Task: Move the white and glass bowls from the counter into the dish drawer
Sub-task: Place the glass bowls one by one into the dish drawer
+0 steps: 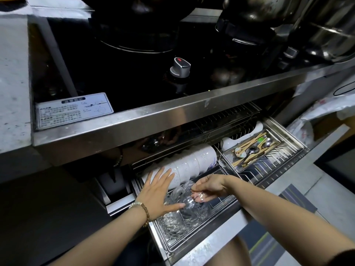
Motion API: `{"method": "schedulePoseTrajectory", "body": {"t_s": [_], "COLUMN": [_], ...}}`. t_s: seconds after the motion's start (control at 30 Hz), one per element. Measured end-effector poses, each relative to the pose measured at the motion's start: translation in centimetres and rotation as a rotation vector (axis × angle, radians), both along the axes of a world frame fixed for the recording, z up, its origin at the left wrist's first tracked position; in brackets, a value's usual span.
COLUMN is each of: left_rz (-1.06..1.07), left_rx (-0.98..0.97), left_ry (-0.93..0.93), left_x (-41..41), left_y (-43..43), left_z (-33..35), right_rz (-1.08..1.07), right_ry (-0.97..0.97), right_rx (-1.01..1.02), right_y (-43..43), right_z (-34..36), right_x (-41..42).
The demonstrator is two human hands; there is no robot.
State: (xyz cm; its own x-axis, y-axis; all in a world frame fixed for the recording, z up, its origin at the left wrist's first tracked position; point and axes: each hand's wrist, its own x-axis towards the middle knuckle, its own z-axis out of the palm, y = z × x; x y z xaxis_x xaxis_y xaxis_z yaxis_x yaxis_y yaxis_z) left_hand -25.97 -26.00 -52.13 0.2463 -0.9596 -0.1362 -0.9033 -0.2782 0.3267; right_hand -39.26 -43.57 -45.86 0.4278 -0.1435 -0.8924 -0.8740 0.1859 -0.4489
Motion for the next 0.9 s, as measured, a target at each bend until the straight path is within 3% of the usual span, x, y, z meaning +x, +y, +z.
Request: {"method": "schedulePoseTrajectory", "body": {"t_s": [0.23, 0.4, 0.53, 0.9], "left_rz": [-0.021, -0.007, 0.001, -0.075], "left_rx": [0.046, -0.002, -0.122, -0.541], "left_ry": [0.102, 0.163, 0.176, 0.042], "left_x": [0.0, -0.4, -0.8, 0.0], "left_y": [-0.1, 0.5, 0.8, 4.0], "left_z": [2.0, 5.5, 9.5, 25.4], "right_rz": [0.166, 0.061, -0.004, -0.007], "right_ry": [0.014, -0.109, -0.277, -0.650], "right_rx": [-0.278, -0.483, -0.720, -1.123], "right_y": [0.7, 1.0, 2.6, 8.3], "right_z": [1.6, 4.9, 8.5, 22.0], "right_x": [-0.3, -1.2, -3.1, -5.1]}}
